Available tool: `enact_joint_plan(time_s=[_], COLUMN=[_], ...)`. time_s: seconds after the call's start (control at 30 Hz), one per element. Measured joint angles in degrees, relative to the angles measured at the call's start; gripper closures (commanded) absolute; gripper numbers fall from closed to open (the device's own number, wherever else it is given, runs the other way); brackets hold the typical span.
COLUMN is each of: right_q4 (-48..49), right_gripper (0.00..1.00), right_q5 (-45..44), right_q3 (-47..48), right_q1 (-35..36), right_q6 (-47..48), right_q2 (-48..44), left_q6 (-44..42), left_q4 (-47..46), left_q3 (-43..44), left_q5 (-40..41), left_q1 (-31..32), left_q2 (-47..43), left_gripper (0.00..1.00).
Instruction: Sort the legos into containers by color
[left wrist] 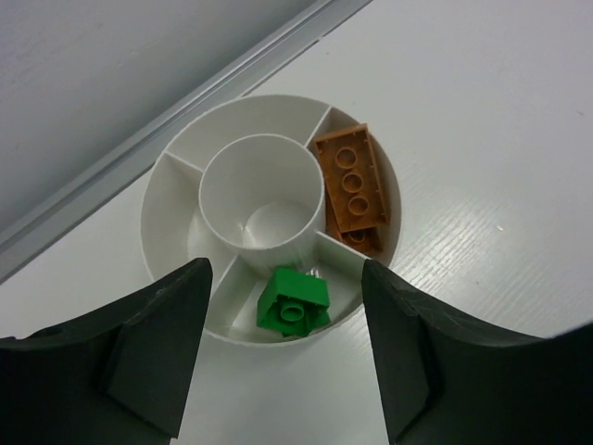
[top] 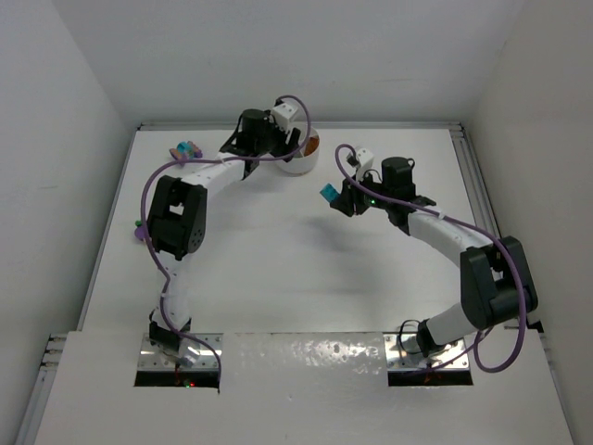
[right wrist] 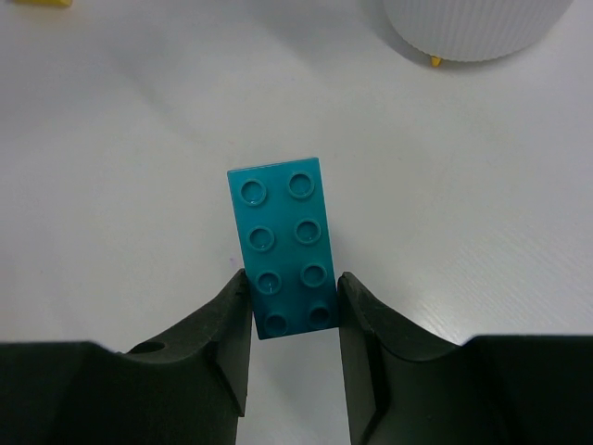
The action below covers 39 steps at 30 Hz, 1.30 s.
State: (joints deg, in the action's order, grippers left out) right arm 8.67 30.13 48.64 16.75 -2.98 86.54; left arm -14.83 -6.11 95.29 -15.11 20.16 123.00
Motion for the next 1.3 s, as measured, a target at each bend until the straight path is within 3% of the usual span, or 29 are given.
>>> enact_joint_plan(time_s=[0.17,0.4,0.53,0.73,0.87,1.03,1.3], right_q4=[-2.32,-7.28,-9.92,-12.13,-11.61,-9.33,1.88], right_gripper=[1.00,1.00,1.00,1.00,1.00,1.00,1.00], right_q5=[0.00,-0.15,-0.63,-6.84,-9.11,-11.19,-14.40], right_q3=[1.01,7.76,13.09,25.29,43.34,64.63,69.70], right_q1=[0.00,0.00,0.00,0.02,-0.15,-0.57,-0.87], right_q6=[-0.07,-3.89,-8.22,-18.38,-24.44,-27.12,-30.99], right_q2=[-0.35,0.20,2.93,8.44,19.08,34.84,49.90], left_q6=[-8.11,-44.78,-50.53,-32.52,-17.73,-5.97,-1.31], left_q4=[-0.11,-1.55,-3.52,-11.74,-13.42,-13.44,-12.74], left_q3=[-0.39,-23.12,-26.86,-26.69,-26.73,-28.59,-34.84], left_q5=[-9.92,-27.85,-31.78,-25.75,-20.76,-15.61,-12.41], left_q1=[-0.15,-0.37,-0.26,-1.51,-4.59,-8.41,-9.97], left_q2=[-1.33,-20.17,-24.39,-24.33,-24.33,-24.92,-27.87], left_gripper=[0.40,0.27,0.29,0.31,0.32,0.32,0.32])
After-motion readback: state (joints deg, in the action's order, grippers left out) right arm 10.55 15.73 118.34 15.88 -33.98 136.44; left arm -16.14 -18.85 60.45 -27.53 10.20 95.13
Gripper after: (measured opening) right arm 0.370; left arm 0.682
